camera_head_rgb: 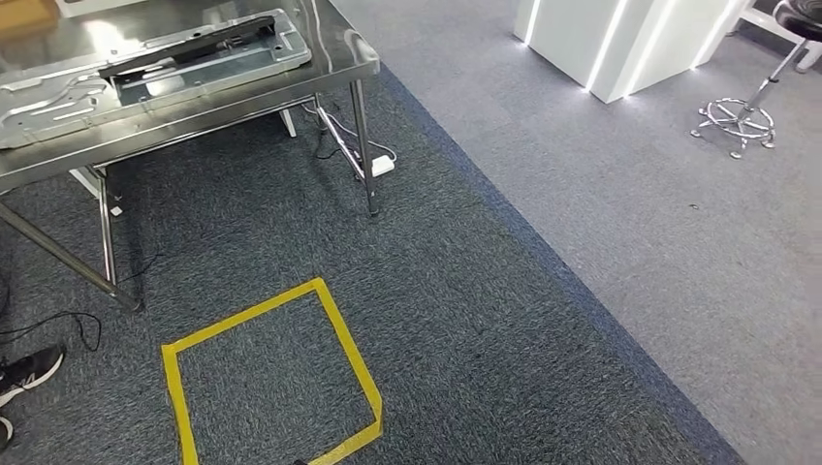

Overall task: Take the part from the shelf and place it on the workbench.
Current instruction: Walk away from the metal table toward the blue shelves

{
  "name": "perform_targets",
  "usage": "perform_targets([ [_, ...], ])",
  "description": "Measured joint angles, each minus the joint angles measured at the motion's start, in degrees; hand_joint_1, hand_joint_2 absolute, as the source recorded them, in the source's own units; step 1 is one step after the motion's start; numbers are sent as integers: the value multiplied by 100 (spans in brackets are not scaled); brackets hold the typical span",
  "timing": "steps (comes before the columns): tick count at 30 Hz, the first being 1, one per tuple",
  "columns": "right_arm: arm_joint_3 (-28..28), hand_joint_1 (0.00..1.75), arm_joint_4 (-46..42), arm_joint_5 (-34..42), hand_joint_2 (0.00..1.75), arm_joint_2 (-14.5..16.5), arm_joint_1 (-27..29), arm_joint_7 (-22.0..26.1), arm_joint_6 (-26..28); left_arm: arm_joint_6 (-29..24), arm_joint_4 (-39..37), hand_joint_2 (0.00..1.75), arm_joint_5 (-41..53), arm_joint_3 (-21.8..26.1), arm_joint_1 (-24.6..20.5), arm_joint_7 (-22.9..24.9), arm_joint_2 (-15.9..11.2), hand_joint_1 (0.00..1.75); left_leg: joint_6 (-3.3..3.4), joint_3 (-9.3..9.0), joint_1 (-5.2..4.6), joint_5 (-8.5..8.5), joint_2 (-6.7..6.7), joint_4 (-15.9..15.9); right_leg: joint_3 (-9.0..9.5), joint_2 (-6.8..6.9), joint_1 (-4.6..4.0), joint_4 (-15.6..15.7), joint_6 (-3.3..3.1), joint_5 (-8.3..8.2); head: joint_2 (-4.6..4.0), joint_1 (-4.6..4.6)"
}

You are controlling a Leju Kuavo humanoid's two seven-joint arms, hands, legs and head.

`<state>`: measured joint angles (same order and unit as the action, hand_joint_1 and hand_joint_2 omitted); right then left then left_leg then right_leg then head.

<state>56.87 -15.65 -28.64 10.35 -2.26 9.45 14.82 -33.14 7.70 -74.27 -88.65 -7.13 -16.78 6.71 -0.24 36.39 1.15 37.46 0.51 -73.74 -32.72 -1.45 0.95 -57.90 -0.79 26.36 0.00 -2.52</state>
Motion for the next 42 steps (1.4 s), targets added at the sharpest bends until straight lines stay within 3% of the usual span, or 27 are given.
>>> perform_targets([
  [1,1,0,7,-13,0,3,0,28,-5,0,0,0,-2,-1,6,-6,0,0,9,17,0,-91,-11,-3,-4,-76,-9,-11,-1,0,0,0],
  [2,1,0,13,-28,0,5,-2,50,-5,0,-1,0,-5,-1,7,-12,0,0,26,-70,0,-281,-34,219,-5,-153,-14,-26,1,1,0,1],
  [4,1,0,24,-66,0,16,-11,77,-4,0,0,0,-20,-1,7,-19,-5,0,83,-384,0,-696,-248,981,-19,-298,-25,-69,18,10,0,-1],
  [5,1,0,28,-84,0,22,-20,83,-1,1,-1,0,-28,-1,6,-19,-10,0,104,-498,0,-804,-364,1276,-39,-365,-28,-92,41,14,0,-1],
  [7,1,0,39,-111,0,34,-27,85,8,2,-1,0,-37,-1,3,-11,-20,0,136,-571,-18,-832,-476,1504,-87,-478,-22,-112,114,7,0,-1],
  [9,1,0,50,-122,0,41,-14,83,21,4,-1,0,-37,-1,-5,7,-21,0,189,-598,-24,-869,-352,1554,-115,-539,1,-110,191,-12,0,-2],
  [11,1,0,57,-127,0,46,-13,82,28,5,-1,0,-37,-1,-9,19,-21,0,267,-637,-5,-924,-212,1630,-217,-326,-5,-316,236,126,0,-13],
  [13,1,0,62,-136,0,50,-32,82,28,6,-1,0,-38,-2,7,25,-22,0,309,-647,-8,-939,-54,1661,-510,-30,-9,-922,271,476,0,-25],
  [15,1,0,72,-166,0,57,-38,82,30,7,-1,0,-42,-3,25,32,-28,0,314,-647,-20,-925,112,1657,-775,65,17,-1471,314,689,0,-25],
  [16,1,0,78,-189,0,62,-32,82,32,7,-1,0,-47,-3,25,33,-32,0,310,-651,-21,-914,186,1653,-779,88,35,-1498,332,642,0,-24],
  [18,1,0,91,-238,0,73,-22,78,40,7,-1,0,-56,-3,17,30,-37,0,277,-672,-15,-879,310,1633,-488,182,71,-993,354,315,0,-25],
  [20,-2,0,99,-279,0,98,-32,70,45,9,-2,0,-62,-3,15,17,-42,0,207,-691,-28,-824,412,1595,-152,414,51,-361,313,90,0,-23],
  [22,-5,0,105,-315,0,124,-43,67,37,11,-3,0,-63,-3,13,1,-48,0,130,-714,-50,-780,501,1576,-61,511,1,-154,227,81,0,-17],
  [24,-9,0,111,-354,0,138,-38,69,17,11,-3,0,-63,-3,0,-11,-49,0,65,-760,-44,-756,590,1589,-69,393,-9,-139,142,65,0,-15],
  [26,-19,0,116,-410,0,154,-39,78,-1,11,-3,0,-62,-3,-16,-16,-48,0,11,-738,-18,-612,413,1440,-59,285,16,-99,59,36,0,-17],
  [28,-34,0,117,-456,0,166,-50,86,-13,11,-3,0,-61,-3,-15,-17,-49,0,-12,-498,1,-264,101,870,-58,178,21,-80,0,15,0,-15],
  [30,-50,0,122,-479,0,175,-55,86,-34,11,-3,0,-62,-4,6,-15,-51,0,-6,-150,1,22,2,159,-69,47,-9,-85,-27,12,0,-15],
  [31,-57,0,126,-489,0,180,-52,86,-48,11,-3,0,-62,-5,18,-14,-52,0,3,-53,-1,18,-8,-2,-69,-27,-24,-90,-32,12,0,-15],
  [32,-60,0,131,-497,0,184,-50,86,-62,11,-3,0,-62,-5,25,-13,-52,0,19,-52,-2,-100,-17,53,-66,-102,-35,-97,-34,13,0,-15],
  [33,-61,0,137,-503,0,187,-50,86,-73,11,-3,0,-62,-5,29,-11,-52,0,41,-148,-2,-308,-46,314,-61,-177,-42,-106,-33,13,0,-15],
  [34,-63,0,141,-509,0,191,-52,86,-80,11,-3,0,-61,-5,28,-11,-52,0,67,-303,-3,-537,-126,710,-57,-247,-44,-116,-30,16,0,-14],
  [36,-78,0,148,-530,0,205,-60,84,-85,8,-3,0,-61,-5,23,-11,-55,0,106,-553,-10,-792,-331,1335,-72,-367,-51,-140,5,15,0,-15],
  [38,-104,0,152,-560,0,216,-57,68,-85,2,-3,0,-63,-8,12,-11,-58,0,131,-610,-34,-808,-397,1497,-104,-465,-39,-136,78,-4,0,-16],
  [40,-123,0,158,-600,0,218,-42,37,-84,-4,-3,0,-76,-8,1,-11,-60,0,192,-634,-37,-858,-290,1550,-125,-507,-21,-134,154,-19,0,-18],
  [42,-137,0,163,-628,0,218,-40,18,-82,-7,-3,0,-90,-8,-1,-13,-60,0,275,-666,-22,-919,-161,1632,-241,-302,-30,-374,195,142,0,-29],
])
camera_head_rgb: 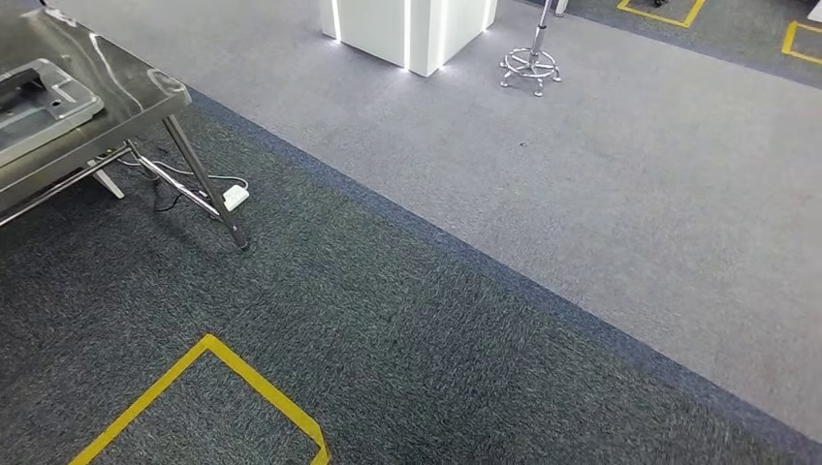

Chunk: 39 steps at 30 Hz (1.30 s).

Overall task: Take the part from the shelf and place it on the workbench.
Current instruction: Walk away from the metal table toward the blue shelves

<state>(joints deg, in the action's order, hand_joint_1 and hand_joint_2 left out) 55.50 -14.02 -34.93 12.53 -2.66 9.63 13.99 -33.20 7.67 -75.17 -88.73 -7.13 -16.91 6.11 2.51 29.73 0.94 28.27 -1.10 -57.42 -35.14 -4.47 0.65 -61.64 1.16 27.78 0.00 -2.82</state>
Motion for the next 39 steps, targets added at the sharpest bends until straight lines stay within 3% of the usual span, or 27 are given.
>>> perform_targets([
  [2,-14,0,1,-4,0,-1,-11,-4,0,0,0,0,-5,-1,18,1,0,0,48,-1,-11,-17,147,29,-328,280,4,-670,23,375,0,-12],
  [3,-18,0,1,-5,0,-1,-14,-5,-2,0,0,0,-8,-1,29,3,-1,0,57,4,-20,-13,231,28,-515,347,16,-1049,41,538,0,-14],
  [4,-20,0,1,-7,0,-1,-12,-5,-3,0,0,0,-9,-1,37,6,-2,0,57,4,-25,-5,309,27,-631,379,34,-1289,58,601,0,-14],
  [5,-21,0,2,-13,0,-1,-6,-4,-5,0,0,0,-10,-1,38,8,-3,0,52,0,-26,5,382,26,-639,403,51,-1321,74,554,0,-14],
  [6,-21,0,2,-21,0,-1,0,-2,-7,1,0,0,-11,-1,35,10,-3,0,39,-12,-25,18,447,23,-524,438,67,-1120,86,406,0,-15],
  [9,-26,0,2,-47,0,-3,-5,5,-8,2,0,0,-17,-1,25,10,-4,0,-51,-56,-38,86,602,-4,89,710,61,5,62,-47,0,-12],
  [11,-34,0,3,-61,0,-3,-8,9,-10,1,0,0,-22,-1,15,10,-5,0,-125,-81,-61,127,674,-13,202,771,18,250,-2,-66,0,-4],
  [13,-41,0,3,-77,0,-3,5,9,-12,1,0,0,-24,0,-4,5,-2,0,-188,-127,-49,147,740,-1,195,663,2,267,-75,-79,0,-1],
  [15,-50,0,3,-96,0,-3,8,6,-14,2,0,0,-23,0,-16,-3,0,0,-244,-85,-18,298,601,-169,203,560,17,302,-150,-107,0,-1],
  [17,-59,0,3,-111,0,-4,-7,-2,-19,6,0,0,-22,-2,-9,-7,1,0,-265,195,-1,667,308,-800,203,452,20,318,-205,-124,0,1],
  [19,-62,0,3,-130,0,-3,-13,-15,-24,9,0,0,-23,-3,13,-7,1,0,-255,575,-3,945,170,-1562,198,316,-6,310,-232,-123,0,2],
  [21,-63,0,3,-155,0,-3,-8,-26,-27,9,0,0,-25,-3,31,-8,1,0,-228,705,-6,847,146,-1735,206,179,-27,300,-238,-120,0,2],
  [23,-63,0,3,-166,0,-3,-6,-29,-29,9,0,0,-26,-3,35,-10,1,0,-212,669,-6,701,142,-1602,212,120,-32,297,-239,-119,0,2],
  [25,-63,0,3,-167,0,-3,-6,-29,-30,9,0,0,-26,-3,34,-10,1,0,-209,658,-6,680,141,-1572,213,113,-32,297,-239,-119,0,2],
  [26,-63,0,3,-172,0,-3,-8,-30,-36,9,0,0,-27,-3,32,-14,1,0,-196,566,-7,549,115,-1349,219,77,-33,295,-238,-118,0,2],
  [27,-65,0,4,-183,0,-2,-14,-31,-51,7,0,0,-30,-4,30,-21,-2,0,-175,421,-7,384,-8,-967,215,4,-37,283,-225,-116,0,1],
  [29,-72,0,10,-207,0,-1,-9,-31,-92,1,0,0,-40,-5,12,-40,-8,0,-98,123,-23,50,-163,-214,187,-222,-22,287,-123,-138,0,-1],
  [30,-77,0,13,-214,0,-1,-6,-30,-106,-3,0,0,-44,-5,3,-48,-12,0,-54,49,-23,-13,-183,-21,154,-239,-17,259,-72,-124,0,-2],
  [32,-89,0,16,-219,0,-2,-7,-28,-110,-4,0,0,-45,-6,-6,-57,-14,0,27,17,-16,-69,-14,57,-3,1,-23,-49,-18,83,0,-11],
  [34,-109,0,16,-225,0,-3,-20,-27,-110,-4,0,0,-45,-7,9,-60,-15,0,60,12,-35,-76,146,76,-337,301,-17,-733,9,455,0,-19],
  [35,-116,0,16,-227,0,-3,-20,-27,-110,-4,0,0,-47,-8,18,-59,-16,0,61,14,-44,-69,230,75,-495,357,-4,-1053,27,578,0,-19],
  [36,-121,0,16,-229,0,-3,-17,-27,-110,-4,0,0,-49,-8,21,-58,-19,0,60,12,-49,-59,312,73,-579,388,11,-1224,44,602,0,-19],
  [37,-122,0,17,-232,0,-3,-12,-27,-110,-4,0,0,-50,-8,20,-58,-21,0,53,5,-50,-48,387,72,-555,412,26,-1188,57,519,0,-20],
  [39,-124,0,18,-239,0,-7,-7,-27,-108,-4,0,0,-50,-8,12,-58,-24,0,20,-29,-49,-14,514,60,-189,555,47,-521,66,146,0,-21],
])
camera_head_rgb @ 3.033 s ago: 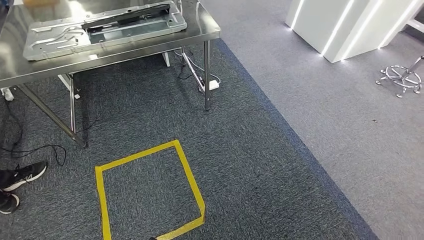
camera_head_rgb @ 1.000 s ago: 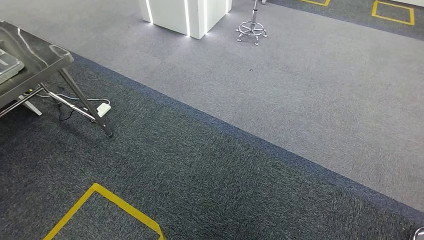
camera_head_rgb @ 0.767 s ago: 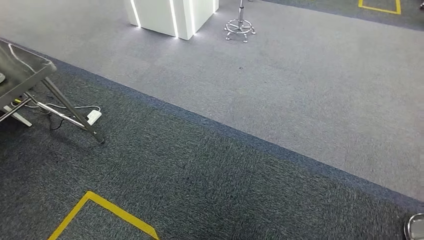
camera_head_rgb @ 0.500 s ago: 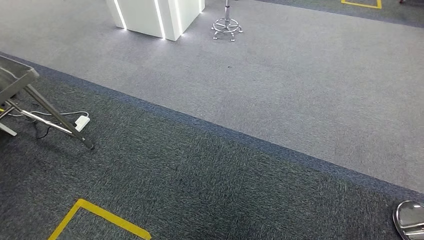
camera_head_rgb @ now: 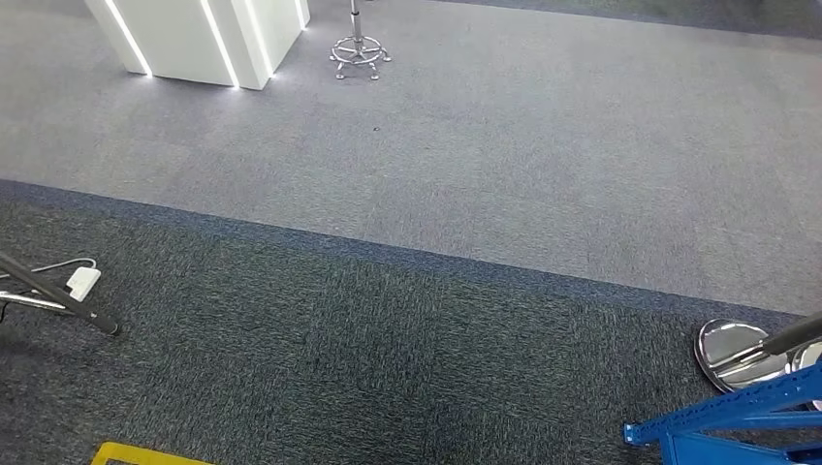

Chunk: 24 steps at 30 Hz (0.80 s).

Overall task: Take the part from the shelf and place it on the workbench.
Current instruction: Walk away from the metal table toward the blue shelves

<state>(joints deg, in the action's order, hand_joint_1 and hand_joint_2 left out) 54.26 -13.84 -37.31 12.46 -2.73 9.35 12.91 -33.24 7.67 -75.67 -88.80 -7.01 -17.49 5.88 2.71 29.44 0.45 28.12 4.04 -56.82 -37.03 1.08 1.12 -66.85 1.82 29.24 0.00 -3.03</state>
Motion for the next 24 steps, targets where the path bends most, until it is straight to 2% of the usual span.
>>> perform_targets([
  [2,-4,0,0,-10,0,-2,-12,-4,2,0,0,0,-1,0,-3,0,-2,0,-67,-24,-25,55,95,-29,345,198,-26,646,-44,-220,0,4],
  [3,-7,0,0,-16,0,-2,-16,-6,3,0,0,0,-3,0,-5,0,-4,0,-102,-32,-37,79,135,-40,408,244,-48,776,-79,-235,0,8],
  [5,-10,0,1,-25,0,-2,-9,-9,3,0,0,0,-7,0,-21,0,-7,0,-170,-70,-37,109,212,-40,400,154,-72,803,-160,-223,0,14],
  [6,-10,0,1,-26,0,-2,-4,-10,4,0,0,0,-8,0,-31,0,-7,0,-206,-86,-23,137,186,-59,404,102,-69,816,-196,-231,0,14],
  [7,-10,0,2,-26,0,-2,-2,-10,4,0,0,0,-7,0,-38,0,-7,0,-237,-71,-7,206,87,-137,408,50,-59,832,-235,-244,0,14],
  [8,-10,0,2,-26,0,-2,-9,-11,5,1,0,0,-7,-1,-40,0,-7,0,-263,7,7,340,-52,-329,413,-2,-46,848,-273,-259,0,14],
  [9,-10,0,2,-26,0,-2,-17,-10,5,1,0,0,-7,-2,-35,1,-7,0,-280,152,16,525,-207,-649,411,-56,-46,853,-301,-268,0,15],
  [10,-10,0,2,-26,0,-2,-25,-10,4,2,0,0,-7,-3,-25,4,-8,0,-285,347,18,721,-306,-1055,405,-118,-54,852,-320,-272,0,15],
  [11,-10,0,2,-26,0,-3,-28,-10,4,2,0,0,-7,-4,-12,8,-8,0,-284,546,17,870,-346,-1453,401,-188,-65,847,-333,-273,0,15],
  [12,-10,0,3,-26,0,-2,-27,-10,4,2,0,0,-7,-4,-2,13,-9,0,-277,689,17,913,-358,-1715,402,-263,-77,841,-338,-273,0,15],
  [13,-10,0,4,-26,0,-2,-23,-12,4,2,0,0,-7,-4,3,16,-9,0,-262,740,16,833,-364,-1763,406,-338,-86,834,-341,-271,0,15],
  [14,-10,0,5,-26,0,-1,-20,-15,5,2,0,0,-7,-4,5,17,-9,0,-238,683,15,646,-385,-1570,413,-415,-91,828,-343,-270,0,15],
  [15,-10,0,7,-26,0,1,-19,-19,5,2,0,0,-7,-5,3,17,-10,0,-206,540,12,397,-455,-1195,421,-490,-92,823,-343,-269,0,15],
  [17,-10,0,13,-26,0,14,-27,-34,5,1,0,0,-10,-6,5,17,-23,0,-144,251,5,49,-731,-430,411,-628,-94,809,-321,-270,0,14],
  [18,-10,0,14,-28,0,23,-29,-43,7,1,0,0,-12,-7,2,18,-29,0,-127,176,-3,-18,-830,-215,395,-685,-87,804,-295,-275,0,13],
  [19,-10,0,16,-31,0,31,-26,-51,8,0,0,0,-15,-7,-2,20,-35,0,-116,149,-14,-19,-873,-135,377,-741,-76,805,-257,-283,0,13],
  [21,-10,0,17,-39,0,33,-7,-63,10,0,0,0,-21,-9,-16,28,-34,0,-81,113,-11,-60,-760,-68,359,-826,-54,817,-178,-301,0,14],
  [22,-10,0,19,-42,0,32,-1,-67,11,0,0,0,-24,-9,-18,32,-35,0,-48,84,-1,-93,-694,-12,337,-765,-64,769,-149,-262,0,11],
  [24,-10,0,20,-45,0,30,-7,-73,14,0,0,0,-26,-10,-15,37,-34,0,10,48,19,-153,-528,87,143,-482,-91,361,-116,4,0,-5],
])
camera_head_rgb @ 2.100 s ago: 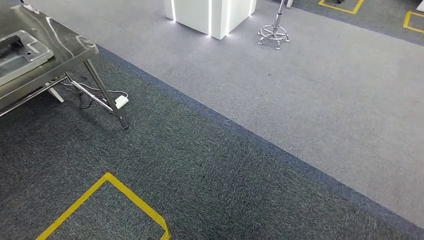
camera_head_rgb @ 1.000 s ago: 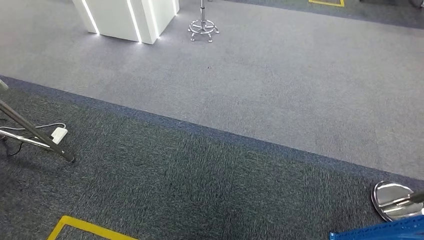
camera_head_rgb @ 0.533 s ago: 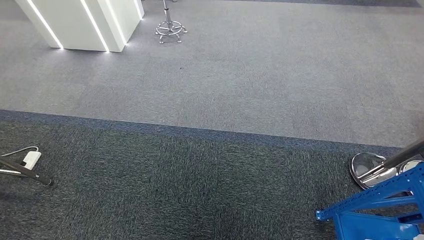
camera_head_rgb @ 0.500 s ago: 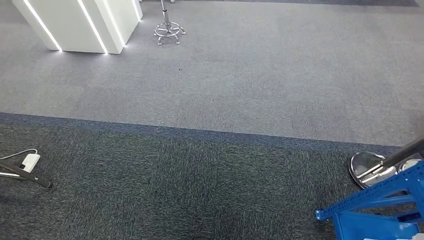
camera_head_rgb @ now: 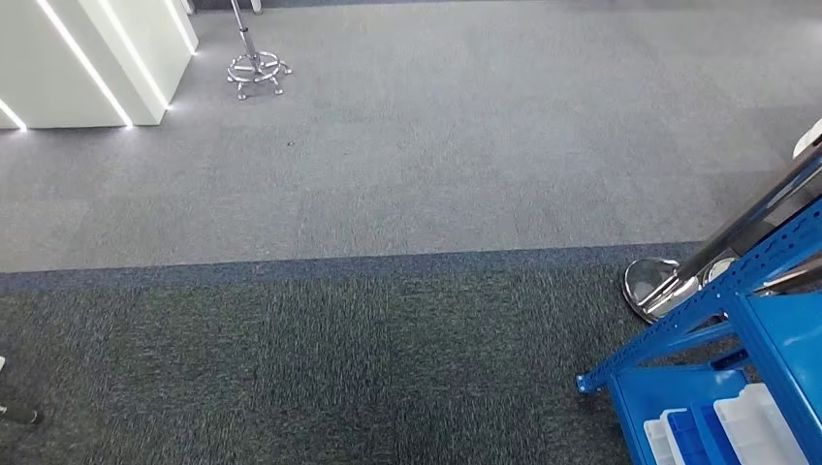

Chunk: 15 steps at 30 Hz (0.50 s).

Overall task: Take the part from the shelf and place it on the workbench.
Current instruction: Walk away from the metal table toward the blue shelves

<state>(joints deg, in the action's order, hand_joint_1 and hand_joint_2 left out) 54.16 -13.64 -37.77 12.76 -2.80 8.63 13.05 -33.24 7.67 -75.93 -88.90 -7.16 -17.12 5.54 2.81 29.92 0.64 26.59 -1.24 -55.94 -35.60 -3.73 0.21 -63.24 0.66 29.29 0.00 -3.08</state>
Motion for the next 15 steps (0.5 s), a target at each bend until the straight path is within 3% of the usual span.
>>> perform_targets([
  [2,0,0,0,-2,0,0,-10,-4,0,0,0,0,-3,-1,20,8,-2,0,22,0,-19,1,175,14,-357,242,12,-711,35,367,0,-10],
  [3,0,0,0,-3,0,0,-9,-4,0,0,0,0,-7,-1,28,11,-3,0,20,3,-21,10,261,10,-486,285,36,-975,58,452,0,-10],
  [4,0,0,0,-4,0,-1,-5,-4,-1,0,0,0,-10,-1,31,14,-4,0,12,3,-17,21,341,4,-520,316,65,-1054,83,431,0,-9],
  [5,0,0,0,-5,0,-2,0,-3,-2,0,0,0,-13,-1,28,13,-6,0,-1,1,-10,35,414,-7,-442,351,94,-916,108,311,0,-10],
  [7,0,0,0,-9,0,-5,5,5,-4,1,0,0,-15,-1,20,10,-6,0,-58,-9,5,81,531,-53,-39,518,133,-171,142,-35,0,-11],
  [9,0,0,0,-18,0,-6,-6,21,-5,2,0,0,-17,1,15,5,-8,0,-148,-14,-9,150,619,-114,247,650,119,370,106,-199,0,-5],
  [10,0,0,0,-21,0,-6,-7,27,-5,3,0,0,-18,1,11,3,-9,0,-193,-25,-18,176,653,-128,280,664,98,442,69,-191,0,0],
  [12,0,0,0,-23,0,-6,3,33,-2,4,0,0,-20,1,-6,-1,-8,0,-267,-72,-10,206,720,-126,278,561,76,435,-15,-191,0,6],
  [13,0,0,0,-23,0,-6,8,33,0,5,0,0,-21,1,-14,-2,-7,0,-299,-83,7,249,689,-160,283,514,81,445,-53,-199,0,7],
  [15,0,0,0,-24,0,-6,-1,32,8,8,0,0,-23,1,-21,1,-5,0,-342,51,37,510,475,-523,295,420,97,468,-124,-223,0,13],
])
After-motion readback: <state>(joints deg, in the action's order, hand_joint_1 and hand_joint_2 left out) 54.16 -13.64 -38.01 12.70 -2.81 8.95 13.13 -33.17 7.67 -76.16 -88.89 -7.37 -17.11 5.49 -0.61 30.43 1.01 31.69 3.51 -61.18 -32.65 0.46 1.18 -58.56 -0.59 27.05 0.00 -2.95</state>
